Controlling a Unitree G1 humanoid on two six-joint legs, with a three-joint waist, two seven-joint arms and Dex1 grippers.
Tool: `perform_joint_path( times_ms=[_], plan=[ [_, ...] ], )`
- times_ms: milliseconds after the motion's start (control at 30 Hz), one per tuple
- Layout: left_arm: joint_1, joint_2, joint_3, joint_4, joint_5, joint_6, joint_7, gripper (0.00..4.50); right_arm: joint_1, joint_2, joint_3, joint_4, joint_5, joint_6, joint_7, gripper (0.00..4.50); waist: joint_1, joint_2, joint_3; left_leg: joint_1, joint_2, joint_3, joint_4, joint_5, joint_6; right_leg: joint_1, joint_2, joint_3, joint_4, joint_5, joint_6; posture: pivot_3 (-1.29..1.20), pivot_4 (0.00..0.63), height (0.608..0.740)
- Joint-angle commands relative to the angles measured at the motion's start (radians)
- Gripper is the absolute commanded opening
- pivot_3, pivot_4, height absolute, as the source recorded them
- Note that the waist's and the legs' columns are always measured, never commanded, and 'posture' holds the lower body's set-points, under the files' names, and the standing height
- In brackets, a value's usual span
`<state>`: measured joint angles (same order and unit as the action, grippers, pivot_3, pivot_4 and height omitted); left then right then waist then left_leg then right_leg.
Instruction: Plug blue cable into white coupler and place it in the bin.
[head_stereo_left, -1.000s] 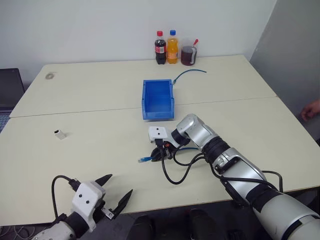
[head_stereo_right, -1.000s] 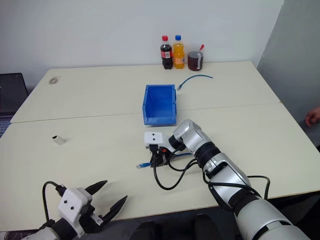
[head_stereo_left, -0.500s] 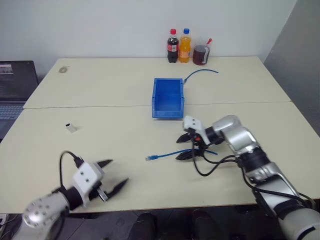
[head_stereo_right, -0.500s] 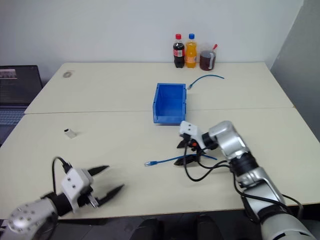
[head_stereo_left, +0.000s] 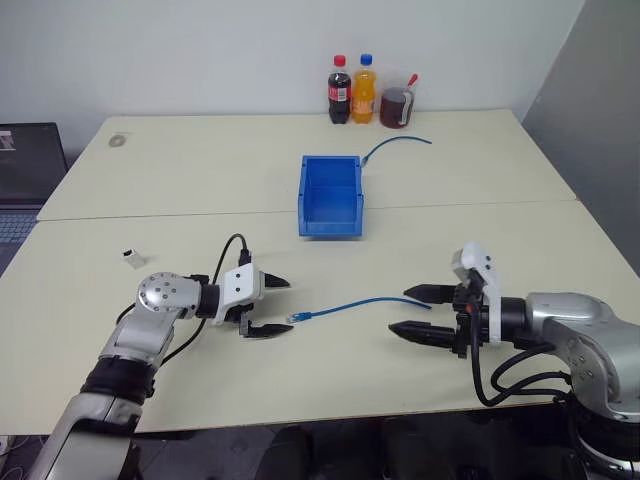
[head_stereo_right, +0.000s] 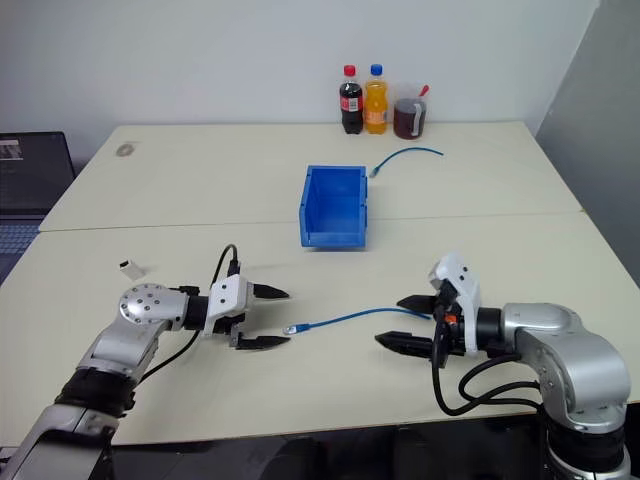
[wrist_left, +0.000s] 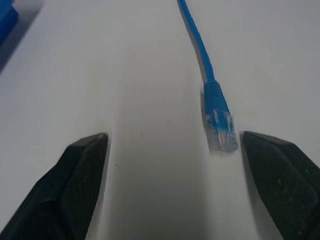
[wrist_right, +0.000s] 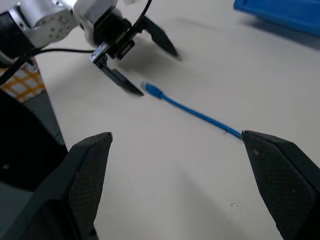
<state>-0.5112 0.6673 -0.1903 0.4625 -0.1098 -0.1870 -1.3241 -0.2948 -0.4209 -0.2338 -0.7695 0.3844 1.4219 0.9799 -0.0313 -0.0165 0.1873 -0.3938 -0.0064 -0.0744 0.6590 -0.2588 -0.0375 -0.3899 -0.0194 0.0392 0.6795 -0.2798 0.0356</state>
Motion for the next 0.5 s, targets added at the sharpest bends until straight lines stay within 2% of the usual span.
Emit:
perform_joint_path(
  times_ms=[33,267,367,500],
  plan=[
    [-0.010,-0.023,-0.043,0.047,0.034,-0.016,-0.030,4.50,0.033,0.010,-0.062,-0.068,0.041,0.027,-0.081,4.39,0.001,0.000,0.000,0.000,0.000,0.000,0.001,0.000,0.000,0.000,0.000,0.000,0.000,0.000,0.000,0.00,0.150,0.740],
    [0.053,0.013,-0.031,-0.074,-0.009,0.053,-0.078,4.50,0.083,0.025,-0.112,-0.115,0.110,0.047,-0.177,4.39,0.000,0.000,-0.001,0.000,-0.001,0.000,0.001,0.000,0.000,0.001,-0.001,0.001,-0.001,0.000,0.001,0.00,0.150,0.740],
    [0.096,0.028,-0.022,-0.145,-0.028,0.083,-0.082,4.05,0.093,0.033,-0.118,-0.117,0.136,0.045,-0.211,4.44,-0.004,0.000,-0.001,0.000,0.000,0.000,0.000,0.000,0.000,0.001,-0.001,0.001,0.000,0.000,0.000,0.00,0.150,0.740],
    [0.117,0.027,-0.025,-0.169,-0.013,0.100,-0.060,3.13,0.100,0.027,-0.116,-0.107,0.170,0.034,-0.244,4.44,-0.001,0.000,-0.001,0.000,0.000,-0.001,0.000,0.000,0.000,0.001,-0.001,0.000,0.000,0.000,0.001,0.00,0.150,0.740]
  ],
)
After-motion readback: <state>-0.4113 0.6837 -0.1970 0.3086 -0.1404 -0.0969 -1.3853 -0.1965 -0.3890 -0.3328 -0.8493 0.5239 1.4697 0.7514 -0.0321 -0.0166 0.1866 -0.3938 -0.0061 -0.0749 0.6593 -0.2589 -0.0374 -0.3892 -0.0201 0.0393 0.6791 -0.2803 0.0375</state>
